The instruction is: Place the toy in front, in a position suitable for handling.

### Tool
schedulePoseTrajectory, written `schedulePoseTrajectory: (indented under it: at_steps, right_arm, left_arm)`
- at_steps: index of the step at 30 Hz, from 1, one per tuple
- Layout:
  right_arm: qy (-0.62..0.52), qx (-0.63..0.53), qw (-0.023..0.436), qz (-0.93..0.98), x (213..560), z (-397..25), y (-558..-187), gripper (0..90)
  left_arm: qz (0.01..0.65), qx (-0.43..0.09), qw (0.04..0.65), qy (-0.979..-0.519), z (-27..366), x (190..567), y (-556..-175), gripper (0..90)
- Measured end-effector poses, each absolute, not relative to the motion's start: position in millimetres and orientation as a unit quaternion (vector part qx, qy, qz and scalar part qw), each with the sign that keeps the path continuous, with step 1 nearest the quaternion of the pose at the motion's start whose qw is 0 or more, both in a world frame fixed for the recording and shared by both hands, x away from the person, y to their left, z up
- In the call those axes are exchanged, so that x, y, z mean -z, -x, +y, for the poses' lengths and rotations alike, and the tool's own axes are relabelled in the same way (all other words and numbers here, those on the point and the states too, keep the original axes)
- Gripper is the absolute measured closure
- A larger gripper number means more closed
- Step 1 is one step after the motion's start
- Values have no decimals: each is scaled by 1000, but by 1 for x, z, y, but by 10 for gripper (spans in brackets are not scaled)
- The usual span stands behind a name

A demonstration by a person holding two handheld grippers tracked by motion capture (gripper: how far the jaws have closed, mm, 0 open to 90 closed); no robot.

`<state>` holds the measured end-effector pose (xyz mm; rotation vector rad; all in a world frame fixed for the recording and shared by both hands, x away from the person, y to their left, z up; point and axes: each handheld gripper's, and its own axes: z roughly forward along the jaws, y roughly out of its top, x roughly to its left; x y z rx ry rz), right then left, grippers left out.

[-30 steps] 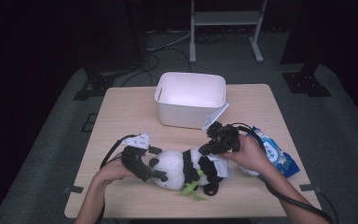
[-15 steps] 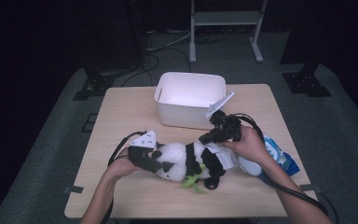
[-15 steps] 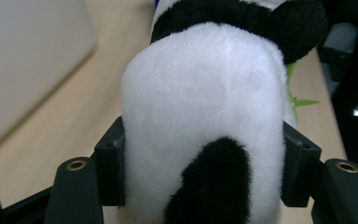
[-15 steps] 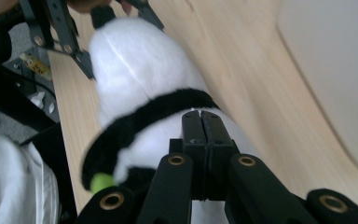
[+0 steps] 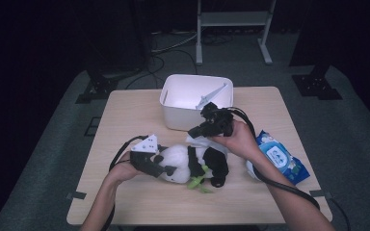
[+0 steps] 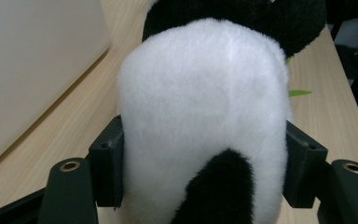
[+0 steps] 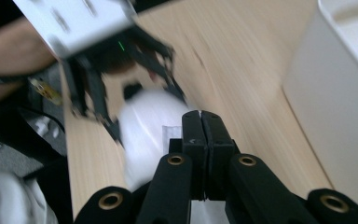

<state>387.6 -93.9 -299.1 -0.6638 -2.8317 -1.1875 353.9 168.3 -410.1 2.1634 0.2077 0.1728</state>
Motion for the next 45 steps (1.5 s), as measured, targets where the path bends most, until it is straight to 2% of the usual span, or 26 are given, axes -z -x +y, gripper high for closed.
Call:
schedulePoseTrajectory:
  at_steps: [7,12,17,21,33,36,38,39,41,45]
  right_arm:
    - [226,330,-8,-916,325,-111,-383,881]
    - [216,312,-8,-925,332,-111,-375,880]
    - [214,322,10,-922,337,-115,-371,881]
    - [211,325,18,-922,338,-116,-365,882]
    - [187,325,30,-927,337,-112,-348,883]
    - [186,324,34,-927,336,-111,-346,883]
    - [182,324,34,-928,334,-111,-345,883]
    - [183,327,32,-927,332,-112,-345,883]
    - [186,331,30,-925,330,-113,-347,883]
    - [194,336,26,-921,326,-116,-353,884]
  left_arm:
    - [89,-65,455,-883,166,409,-351,287]
    - [99,-39,446,-888,163,407,-350,191]
    - [111,-11,455,-883,166,404,-348,142]
    - [140,31,470,-871,168,401,-350,80]
    - [155,73,458,-872,164,394,-355,80]
    - [137,76,450,-879,160,394,-354,124]
    - [124,68,447,-884,159,392,-352,235]
    - [112,51,449,-885,160,391,-350,355]
    - [108,33,457,-883,160,389,-349,433]
    - [106,23,460,-881,159,388,-351,470]
